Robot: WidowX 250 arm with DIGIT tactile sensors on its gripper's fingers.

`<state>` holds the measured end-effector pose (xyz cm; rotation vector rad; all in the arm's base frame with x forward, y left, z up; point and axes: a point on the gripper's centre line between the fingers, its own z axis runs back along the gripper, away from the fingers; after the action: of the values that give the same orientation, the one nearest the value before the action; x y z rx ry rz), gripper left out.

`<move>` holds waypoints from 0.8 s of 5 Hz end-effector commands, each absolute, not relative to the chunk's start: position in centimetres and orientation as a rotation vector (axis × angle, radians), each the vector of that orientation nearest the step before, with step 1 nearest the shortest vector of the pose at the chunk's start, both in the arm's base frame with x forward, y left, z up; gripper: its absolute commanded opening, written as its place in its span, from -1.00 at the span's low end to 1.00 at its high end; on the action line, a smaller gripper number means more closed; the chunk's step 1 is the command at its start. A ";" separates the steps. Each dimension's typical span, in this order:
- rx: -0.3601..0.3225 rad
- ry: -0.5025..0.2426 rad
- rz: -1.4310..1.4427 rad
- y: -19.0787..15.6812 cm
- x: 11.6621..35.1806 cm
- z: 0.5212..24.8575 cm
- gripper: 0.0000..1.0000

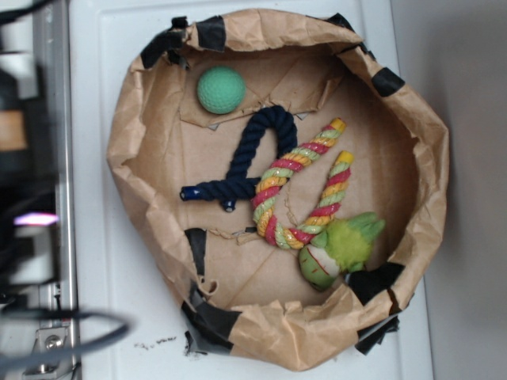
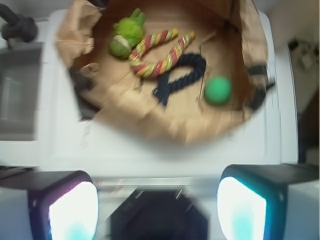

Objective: Grab the green ball.

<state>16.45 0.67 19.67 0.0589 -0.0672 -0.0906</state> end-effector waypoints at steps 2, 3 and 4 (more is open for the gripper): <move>0.078 0.025 -0.545 1.6 24.6 10.9 1.00; 0.102 0.101 -0.644 1.5 24.1 7.8 1.00; 0.094 0.107 -0.662 2.8 23.8 6.7 1.00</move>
<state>23.88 3.09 6.38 0.0916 0.1233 -0.6672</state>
